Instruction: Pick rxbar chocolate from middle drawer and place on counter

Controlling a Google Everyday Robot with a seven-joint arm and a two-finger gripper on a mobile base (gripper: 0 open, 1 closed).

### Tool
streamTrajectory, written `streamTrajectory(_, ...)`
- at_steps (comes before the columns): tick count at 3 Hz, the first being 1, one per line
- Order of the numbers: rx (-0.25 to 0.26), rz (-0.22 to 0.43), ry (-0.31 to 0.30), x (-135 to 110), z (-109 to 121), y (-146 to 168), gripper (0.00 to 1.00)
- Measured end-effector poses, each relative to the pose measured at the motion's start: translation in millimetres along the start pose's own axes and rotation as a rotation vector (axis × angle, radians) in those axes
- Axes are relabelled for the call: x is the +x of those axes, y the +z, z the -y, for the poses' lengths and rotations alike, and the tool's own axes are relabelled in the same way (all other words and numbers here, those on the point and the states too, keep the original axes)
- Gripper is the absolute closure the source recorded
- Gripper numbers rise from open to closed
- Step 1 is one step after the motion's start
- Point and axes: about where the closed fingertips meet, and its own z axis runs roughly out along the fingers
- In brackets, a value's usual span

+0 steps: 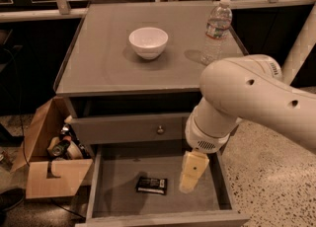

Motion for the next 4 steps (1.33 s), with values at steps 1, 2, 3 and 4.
streamTrajectory(1, 0.0, 0.006, 0.008, -0.5, -0.1, 5.3, 0.0)
streamTrajectory(2, -0.013, 0.022, 0.026, -1.6, -3.0, 24.5, 0.0)
streamTrajectory(3, -0.018, 0.049, 0.047, 0.8, -1.6, 59.5, 0.0)
streamTrajectory(4, -0.018, 0.088, 0.073, 0.0, 3.5, 91.4, 0.0)
